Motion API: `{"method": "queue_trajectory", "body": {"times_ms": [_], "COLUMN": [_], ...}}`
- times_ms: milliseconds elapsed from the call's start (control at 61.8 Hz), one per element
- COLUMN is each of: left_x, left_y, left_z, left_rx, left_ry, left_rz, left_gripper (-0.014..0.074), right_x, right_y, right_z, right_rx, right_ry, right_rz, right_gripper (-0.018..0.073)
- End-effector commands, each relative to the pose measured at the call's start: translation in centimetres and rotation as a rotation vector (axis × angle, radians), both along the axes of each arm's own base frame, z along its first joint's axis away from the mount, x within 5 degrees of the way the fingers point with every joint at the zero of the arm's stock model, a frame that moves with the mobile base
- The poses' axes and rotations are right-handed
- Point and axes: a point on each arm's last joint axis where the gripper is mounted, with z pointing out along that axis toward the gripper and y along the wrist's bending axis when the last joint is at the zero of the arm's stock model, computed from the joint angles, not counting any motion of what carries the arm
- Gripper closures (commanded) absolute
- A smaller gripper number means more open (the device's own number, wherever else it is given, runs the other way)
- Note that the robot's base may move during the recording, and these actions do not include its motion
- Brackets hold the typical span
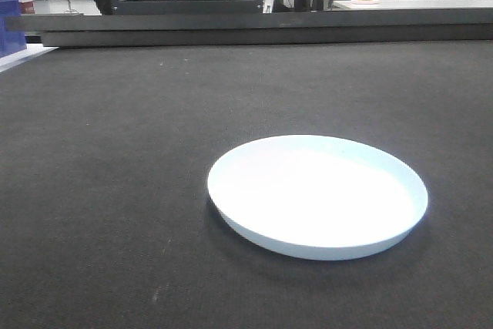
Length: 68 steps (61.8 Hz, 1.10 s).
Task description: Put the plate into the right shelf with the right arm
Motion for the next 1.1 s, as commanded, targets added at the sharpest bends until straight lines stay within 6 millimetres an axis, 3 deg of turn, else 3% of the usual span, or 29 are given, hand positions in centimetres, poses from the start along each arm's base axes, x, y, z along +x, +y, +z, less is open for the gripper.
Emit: {"method": "queue_trajectory", "body": {"times_ms": [0,340,696,809,874,987,1085], "left_x": [-0.1,-0.1,-0.1,-0.1,-0.1,-0.1,-0.1], "left_y": [0.1,0.1,0.1,0.1,0.1,0.1,0.1], "left_z": [0.5,0.5,0.5,0.5,0.5,0.5,0.5], "left_rx": [-0.018,-0.018,-0.018,-0.018,-0.018,-0.018,-0.018], "left_ry": [-0.089,-0.089,-0.089,-0.089,-0.089,-0.089,-0.089], "left_rz": [0.009,0.009,0.009,0.009,0.009,0.009,0.009], "left_gripper": [0.0724,0.0724,0.0724,0.0724,0.0724,0.0724,0.0724], "right_x": [1.0,6.2,12.9,14.9,16.0,17.5,18.8], "right_y": [0.0,0.3,1.2,2.4,3.5,5.6,7.5], "right_z": [2.2,1.2,-2.7,-3.0,-3.1,-3.1,-3.1], "right_rx": [0.003,-0.006,0.048,0.069,0.075,0.075,0.058], "right_ry": [0.042,0.539,0.895,0.964,0.990,1.030,1.067], "right_rz": [-0.005,0.015,0.036,0.052,0.072,0.111,0.149], "right_gripper": [0.0505,0.0505,0.0498,0.0362,0.0199,-0.0008,-0.0052]}}
